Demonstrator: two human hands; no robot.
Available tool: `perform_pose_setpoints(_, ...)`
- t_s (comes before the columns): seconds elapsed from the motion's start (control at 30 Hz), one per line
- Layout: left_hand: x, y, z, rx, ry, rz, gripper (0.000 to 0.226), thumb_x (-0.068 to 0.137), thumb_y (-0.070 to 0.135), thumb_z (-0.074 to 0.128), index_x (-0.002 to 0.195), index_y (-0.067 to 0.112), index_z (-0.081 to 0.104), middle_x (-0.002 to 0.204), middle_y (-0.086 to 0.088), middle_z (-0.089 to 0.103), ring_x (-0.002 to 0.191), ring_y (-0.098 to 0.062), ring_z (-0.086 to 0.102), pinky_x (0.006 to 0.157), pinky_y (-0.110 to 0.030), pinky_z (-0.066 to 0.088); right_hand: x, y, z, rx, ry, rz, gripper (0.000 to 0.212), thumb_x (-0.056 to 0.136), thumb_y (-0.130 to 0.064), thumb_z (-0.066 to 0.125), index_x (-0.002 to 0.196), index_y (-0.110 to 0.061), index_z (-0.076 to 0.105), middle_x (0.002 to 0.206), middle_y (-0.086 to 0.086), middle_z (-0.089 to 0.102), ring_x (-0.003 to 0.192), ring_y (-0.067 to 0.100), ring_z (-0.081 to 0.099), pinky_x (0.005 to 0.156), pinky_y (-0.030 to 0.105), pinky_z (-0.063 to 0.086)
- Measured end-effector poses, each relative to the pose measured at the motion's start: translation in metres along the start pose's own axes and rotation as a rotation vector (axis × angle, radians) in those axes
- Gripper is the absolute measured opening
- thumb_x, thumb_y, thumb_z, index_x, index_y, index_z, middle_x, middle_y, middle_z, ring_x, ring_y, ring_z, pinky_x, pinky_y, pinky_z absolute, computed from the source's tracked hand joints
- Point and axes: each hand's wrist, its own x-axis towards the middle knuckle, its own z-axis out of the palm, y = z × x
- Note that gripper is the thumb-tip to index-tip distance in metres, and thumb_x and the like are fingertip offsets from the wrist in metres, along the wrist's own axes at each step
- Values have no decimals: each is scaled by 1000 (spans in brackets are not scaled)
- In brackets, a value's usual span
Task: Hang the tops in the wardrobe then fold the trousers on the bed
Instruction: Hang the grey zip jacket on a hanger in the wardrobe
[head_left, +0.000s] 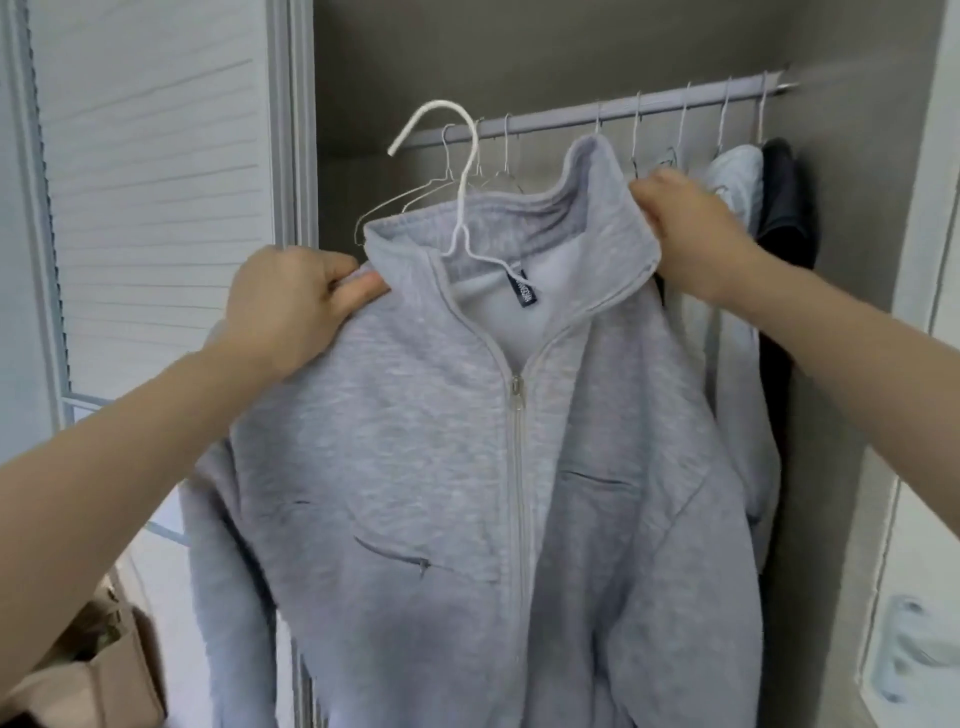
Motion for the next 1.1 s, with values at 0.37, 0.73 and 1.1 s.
perform_pose_setpoints(0.37,-27,-15,49,-297,5,-439,64,89,54,60,55,1,46,46,0,34,47,-20,30,54,-32,33,-44,-23,33,-48,-670,441,59,99,-56,21,87,-7,52,78,14,59,67,28,64,65,31,54)
perform_pose_setpoints(0.73,-18,-29,42,-219,46,-396,68,87,64,53,57,3,57,50,-14,47,47,-24,40,53,-32,38,-78,-6,69,410,-343,554,18,90,-3,49,73,-8,53,74,4,52,76,20,54,48,16,38)
perform_pose_setpoints(1.1,-25,-57,35,-386,-96,-401,63,90,45,61,54,-4,43,50,-2,33,44,-9,28,38,-14,26,-54,-29,53,625,-466,223,31,98,-13,39,102,-5,69,107,6,69,102,21,62,96,38,45)
